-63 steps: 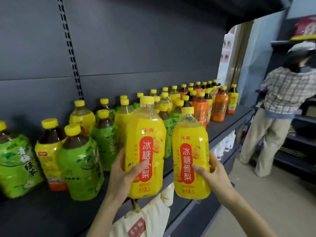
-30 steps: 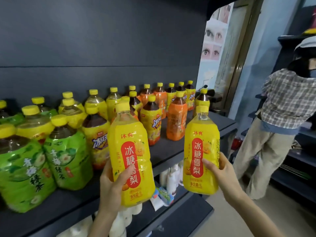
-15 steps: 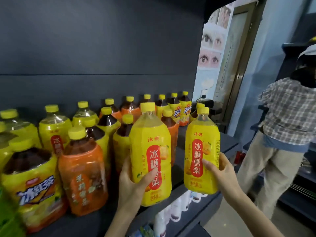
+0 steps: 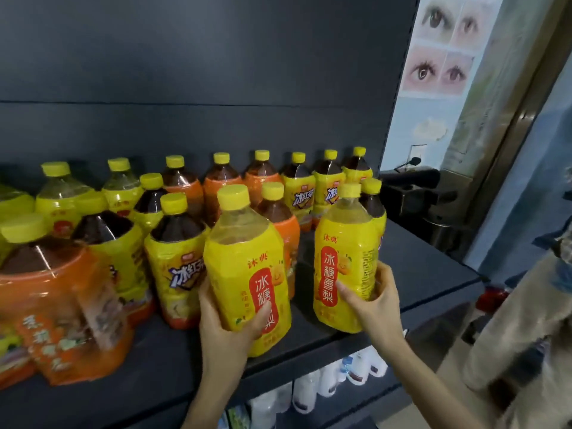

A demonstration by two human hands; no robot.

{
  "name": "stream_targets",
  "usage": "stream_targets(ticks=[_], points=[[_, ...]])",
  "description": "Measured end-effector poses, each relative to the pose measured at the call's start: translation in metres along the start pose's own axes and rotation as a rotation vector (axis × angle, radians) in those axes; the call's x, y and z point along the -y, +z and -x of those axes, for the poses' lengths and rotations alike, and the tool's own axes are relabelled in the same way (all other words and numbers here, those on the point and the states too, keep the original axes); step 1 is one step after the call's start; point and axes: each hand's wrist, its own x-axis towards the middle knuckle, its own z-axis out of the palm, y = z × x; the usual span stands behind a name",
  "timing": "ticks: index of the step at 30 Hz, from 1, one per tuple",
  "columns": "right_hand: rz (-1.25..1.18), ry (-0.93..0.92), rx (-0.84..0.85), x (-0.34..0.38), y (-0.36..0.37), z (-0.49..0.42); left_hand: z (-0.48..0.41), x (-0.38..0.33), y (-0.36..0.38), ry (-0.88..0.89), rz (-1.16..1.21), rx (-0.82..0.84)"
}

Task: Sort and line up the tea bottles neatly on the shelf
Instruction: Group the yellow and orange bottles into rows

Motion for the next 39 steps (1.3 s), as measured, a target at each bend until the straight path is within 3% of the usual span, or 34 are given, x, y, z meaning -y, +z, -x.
stream_targets(ticks=[9,19,28,33,39], points=[[-0.012,-0.087,0.088,-0.017,0.022,-0.013,0.008,0.015,0.019,-0.046,-0.142,-0.159],[-0.065,-0.136,0.149,-0.020,0.049,-0.020,-0.014,0.021,0.035,-0.019,-0.305,-0.124],[0.008,-0.129,0.138,-0.015,0.068,-0.023,-0.018,0.019,0.062,-0.074,-0.536,-0.240],[0.038,-0.131,0.163,-0.013,0.070,-0.029,-0.022,0.018,0.062,-0.050,-0.616,-0.224],[0.069,-0.110,0.308,-0.013,0.061,-0.037,-0.018,0.015,0.061,-0.035,-0.541,-0.165]])
